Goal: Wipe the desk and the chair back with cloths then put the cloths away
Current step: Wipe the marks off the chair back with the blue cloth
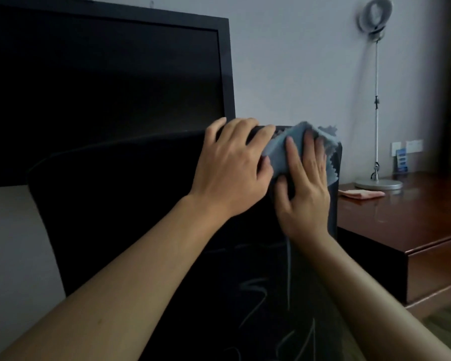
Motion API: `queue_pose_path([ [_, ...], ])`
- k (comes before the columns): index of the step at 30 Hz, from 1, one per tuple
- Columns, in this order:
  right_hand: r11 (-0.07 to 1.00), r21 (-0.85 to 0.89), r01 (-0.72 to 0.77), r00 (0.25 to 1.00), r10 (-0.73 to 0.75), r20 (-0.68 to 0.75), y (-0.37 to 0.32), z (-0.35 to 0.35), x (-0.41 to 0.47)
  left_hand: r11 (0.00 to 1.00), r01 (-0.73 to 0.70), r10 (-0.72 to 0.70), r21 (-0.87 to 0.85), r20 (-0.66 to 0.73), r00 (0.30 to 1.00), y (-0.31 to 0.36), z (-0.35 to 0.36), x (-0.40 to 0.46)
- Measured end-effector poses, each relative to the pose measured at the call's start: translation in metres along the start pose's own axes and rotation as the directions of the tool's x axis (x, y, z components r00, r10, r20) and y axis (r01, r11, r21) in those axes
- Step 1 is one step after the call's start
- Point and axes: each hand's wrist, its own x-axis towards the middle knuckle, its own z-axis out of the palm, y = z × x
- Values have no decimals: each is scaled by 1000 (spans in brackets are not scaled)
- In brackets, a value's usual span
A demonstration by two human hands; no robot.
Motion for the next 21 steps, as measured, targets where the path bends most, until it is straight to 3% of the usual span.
queue_pose_path([
  [3,980,-39,-194,981,195,20,5,8,-66,1000,-11,11,-5,14,1000,-2,0,-5],
  [5,970,-86,-228,971,233,55,6,7,-101,1000,-27,27,6,43,999,-5,-3,-8],
  [11,944,-8,-329,944,328,-18,16,-8,-7,999,-12,14,-32,71,997,-4,-10,-6],
  [14,953,-18,-302,953,302,-26,31,-11,-3,998,-32,36,-46,89,995,-4,-13,-13],
  [18,971,-131,-198,974,210,86,30,-2,-106,999,-31,32,-27,38,999,-20,-21,-48],
  [21,961,-162,-225,962,245,121,18,-1,-148,998,57,-57,15,-11,998,-40,-33,-86],
])
